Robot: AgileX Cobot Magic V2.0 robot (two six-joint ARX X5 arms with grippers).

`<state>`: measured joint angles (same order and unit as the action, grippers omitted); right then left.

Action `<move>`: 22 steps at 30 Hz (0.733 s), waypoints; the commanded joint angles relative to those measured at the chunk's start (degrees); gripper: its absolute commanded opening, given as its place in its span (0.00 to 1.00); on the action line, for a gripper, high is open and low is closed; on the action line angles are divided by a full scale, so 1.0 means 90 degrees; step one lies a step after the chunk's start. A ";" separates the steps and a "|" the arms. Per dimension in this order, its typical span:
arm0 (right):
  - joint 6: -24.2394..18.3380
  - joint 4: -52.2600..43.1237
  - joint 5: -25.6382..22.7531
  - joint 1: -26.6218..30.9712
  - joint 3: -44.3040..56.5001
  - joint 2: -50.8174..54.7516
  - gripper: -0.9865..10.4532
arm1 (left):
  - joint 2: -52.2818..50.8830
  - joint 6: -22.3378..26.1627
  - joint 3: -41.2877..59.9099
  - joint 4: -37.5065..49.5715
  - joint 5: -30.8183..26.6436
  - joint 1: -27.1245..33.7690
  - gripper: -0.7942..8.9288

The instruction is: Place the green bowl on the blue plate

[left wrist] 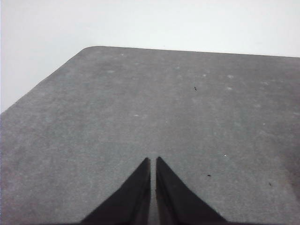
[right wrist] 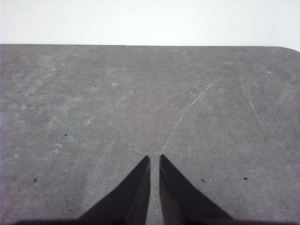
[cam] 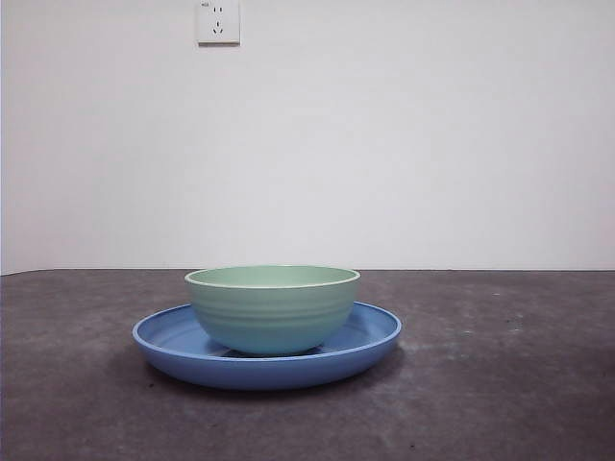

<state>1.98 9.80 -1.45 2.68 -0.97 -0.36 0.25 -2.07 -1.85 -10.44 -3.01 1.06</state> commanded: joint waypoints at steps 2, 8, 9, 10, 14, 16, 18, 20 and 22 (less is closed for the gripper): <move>0.0070 0.0058 0.0012 -0.0005 0.0039 0.0017 0.11 | -0.0007 0.0007 0.0129 -0.0032 -0.0002 0.0012 0.10; 0.0068 -0.0112 -0.0007 -0.0027 0.0039 0.0017 0.11 | -0.0007 0.0007 0.0129 -0.0032 -0.0002 0.0012 0.10; 0.0068 -0.0112 -0.0007 -0.0027 0.0039 0.0017 0.11 | -0.0007 0.0007 0.0129 -0.0032 -0.0002 0.0012 0.10; 0.0068 -0.0112 -0.0007 -0.0027 0.0039 0.0017 0.11 | -0.0007 0.0007 0.0129 -0.0032 -0.0002 0.0012 0.10; 0.0068 -0.0112 -0.0007 -0.0027 0.0039 0.0017 0.11 | -0.0007 0.0007 0.0129 -0.0032 -0.0002 0.0012 0.10; 0.0068 -0.0109 -0.0007 -0.0027 0.0039 0.0017 0.11 | -0.0007 0.0007 0.0129 -0.0032 -0.0002 0.0012 0.10; 0.0068 -0.0112 -0.0007 -0.0027 0.0039 0.0017 0.11 | -0.0007 0.0007 0.0129 -0.0032 -0.0002 0.0012 0.10; 0.0068 -0.0112 -0.0007 -0.0027 0.0039 0.0017 0.11 | -0.0007 0.0007 0.0129 -0.0032 -0.0002 0.0012 0.10; 0.0068 -0.0112 -0.0007 -0.0027 0.0039 0.0017 0.11 | -0.0007 0.0007 0.0129 -0.0032 -0.0002 0.0012 0.10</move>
<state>1.98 9.39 -1.39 2.61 -0.93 -0.36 0.25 -2.04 -1.85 -10.44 -3.01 1.06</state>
